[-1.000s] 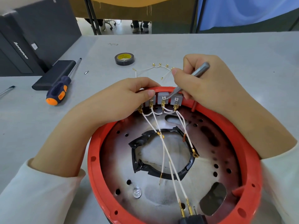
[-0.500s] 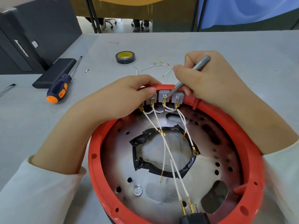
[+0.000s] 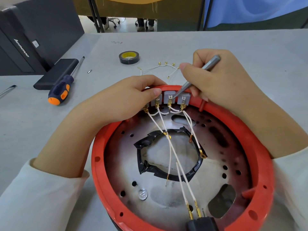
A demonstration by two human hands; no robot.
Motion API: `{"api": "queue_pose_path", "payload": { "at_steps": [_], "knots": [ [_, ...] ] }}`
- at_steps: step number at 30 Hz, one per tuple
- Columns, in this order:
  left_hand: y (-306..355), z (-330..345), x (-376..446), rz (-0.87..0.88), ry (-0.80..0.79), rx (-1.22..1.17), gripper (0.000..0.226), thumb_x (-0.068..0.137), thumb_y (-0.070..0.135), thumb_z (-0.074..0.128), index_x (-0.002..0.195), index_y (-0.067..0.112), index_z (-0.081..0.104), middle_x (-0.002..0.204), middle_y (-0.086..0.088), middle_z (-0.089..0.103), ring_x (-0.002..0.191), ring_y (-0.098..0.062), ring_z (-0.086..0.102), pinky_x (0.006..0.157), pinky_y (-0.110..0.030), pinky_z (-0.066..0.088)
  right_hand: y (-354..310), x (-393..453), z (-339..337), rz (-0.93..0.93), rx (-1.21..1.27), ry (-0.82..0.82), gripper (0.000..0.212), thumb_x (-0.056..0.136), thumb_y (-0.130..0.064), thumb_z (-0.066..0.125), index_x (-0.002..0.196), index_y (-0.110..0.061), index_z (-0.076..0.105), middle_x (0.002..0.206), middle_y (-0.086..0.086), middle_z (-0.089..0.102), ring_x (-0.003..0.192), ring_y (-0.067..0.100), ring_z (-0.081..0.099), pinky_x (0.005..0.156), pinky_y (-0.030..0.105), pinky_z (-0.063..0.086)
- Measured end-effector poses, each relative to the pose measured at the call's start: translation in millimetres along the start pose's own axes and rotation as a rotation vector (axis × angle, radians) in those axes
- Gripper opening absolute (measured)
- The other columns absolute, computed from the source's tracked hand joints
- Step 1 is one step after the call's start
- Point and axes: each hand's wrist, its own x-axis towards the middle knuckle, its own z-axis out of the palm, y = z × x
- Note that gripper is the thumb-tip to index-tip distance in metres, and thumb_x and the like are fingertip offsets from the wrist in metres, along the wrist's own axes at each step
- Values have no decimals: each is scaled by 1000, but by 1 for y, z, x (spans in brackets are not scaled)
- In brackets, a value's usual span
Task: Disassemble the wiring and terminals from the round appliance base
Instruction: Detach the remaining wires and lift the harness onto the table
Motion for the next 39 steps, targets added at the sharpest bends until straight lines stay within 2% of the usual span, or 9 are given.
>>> {"api": "queue_pose_path", "payload": {
  "at_steps": [4,8,15,19,24,31,39],
  "knots": [
    [0,0,0,1,5,8,22,98,27,45,109,38,60,108,2,66,107,-19,58,100,-44,41,0,0,0,9,24,-2,40,91,-22,58,55,-19,40,42,2,55,31,11,38,36,16,31],
    [1,0,-1,4,4,3,21,98,27,45,104,41,60,107,-3,66,105,-24,59,99,-47,41,1,0,0,20,55,-10,39,90,-19,57,56,-17,40,40,2,54,30,12,38,36,16,32],
    [0,0,0,-2,8,11,21,98,29,46,104,43,60,107,3,67,105,-20,59,100,-45,41,2,0,-1,44,66,-24,37,88,-17,56,54,-17,40,41,2,55,30,12,40,38,15,33],
    [-1,-1,0,0,-6,18,21,98,30,45,104,44,59,109,-7,66,105,-28,59,98,-49,42,1,0,-1,36,60,-11,37,89,-18,56,56,-16,39,41,3,55,30,13,40,36,17,35],
    [1,-1,0,6,6,19,21,98,28,46,105,42,60,107,2,67,105,-20,59,100,-45,41,-1,-3,-1,9,25,-20,38,91,-20,57,57,-17,39,42,2,55,31,12,42,37,18,37],
    [1,-1,0,9,8,18,21,98,27,46,105,42,59,107,-1,67,105,-22,59,99,-45,41,-2,-3,-1,-5,19,-22,39,91,-20,57,57,-17,39,43,2,56,30,10,44,38,18,39],
    [5,1,0,7,14,30,22,99,22,45,104,39,59,107,6,66,105,-17,58,100,-42,40,1,0,-2,60,97,-67,40,91,-17,58,55,-16,41,40,1,55,28,9,42,34,13,30]
  ]
}}
